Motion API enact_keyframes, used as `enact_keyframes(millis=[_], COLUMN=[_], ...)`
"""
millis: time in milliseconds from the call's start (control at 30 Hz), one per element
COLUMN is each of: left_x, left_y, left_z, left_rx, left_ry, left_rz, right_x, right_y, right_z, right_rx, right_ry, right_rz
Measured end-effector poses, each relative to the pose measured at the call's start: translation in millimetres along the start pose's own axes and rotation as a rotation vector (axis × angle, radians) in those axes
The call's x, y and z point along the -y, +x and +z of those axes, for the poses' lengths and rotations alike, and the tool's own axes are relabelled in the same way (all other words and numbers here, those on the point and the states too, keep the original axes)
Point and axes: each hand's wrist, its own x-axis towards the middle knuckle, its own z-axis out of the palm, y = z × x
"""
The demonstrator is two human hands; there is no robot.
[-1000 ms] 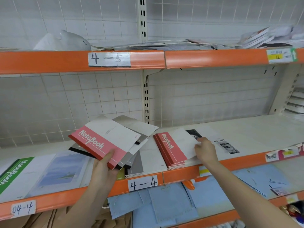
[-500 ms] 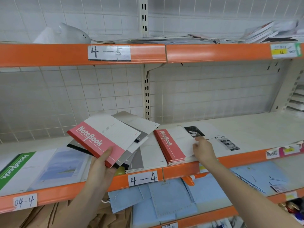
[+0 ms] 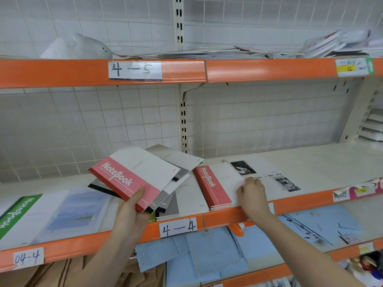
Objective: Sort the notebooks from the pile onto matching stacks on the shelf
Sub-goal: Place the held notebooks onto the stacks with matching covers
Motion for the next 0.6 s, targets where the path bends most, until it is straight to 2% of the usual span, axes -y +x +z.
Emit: enact_keyframes(millis=[267,600], left_x=[1.0,3.7], left_y=[1.1,-4.0], left_z=[-4.7,-4.8], left_rx=[-0.018,-0.005], left_ry=[0.016,0.033], left_rz=[-0.002,-0.039], right_x=[3.4,0.2], right_y=[-4.0,-2.3], right_z=[-1.7,-1.9], right_rx=[-0.002,0.036], right_ry=[-0.146,-0.154], right_rz=[-0.002,-0.016])
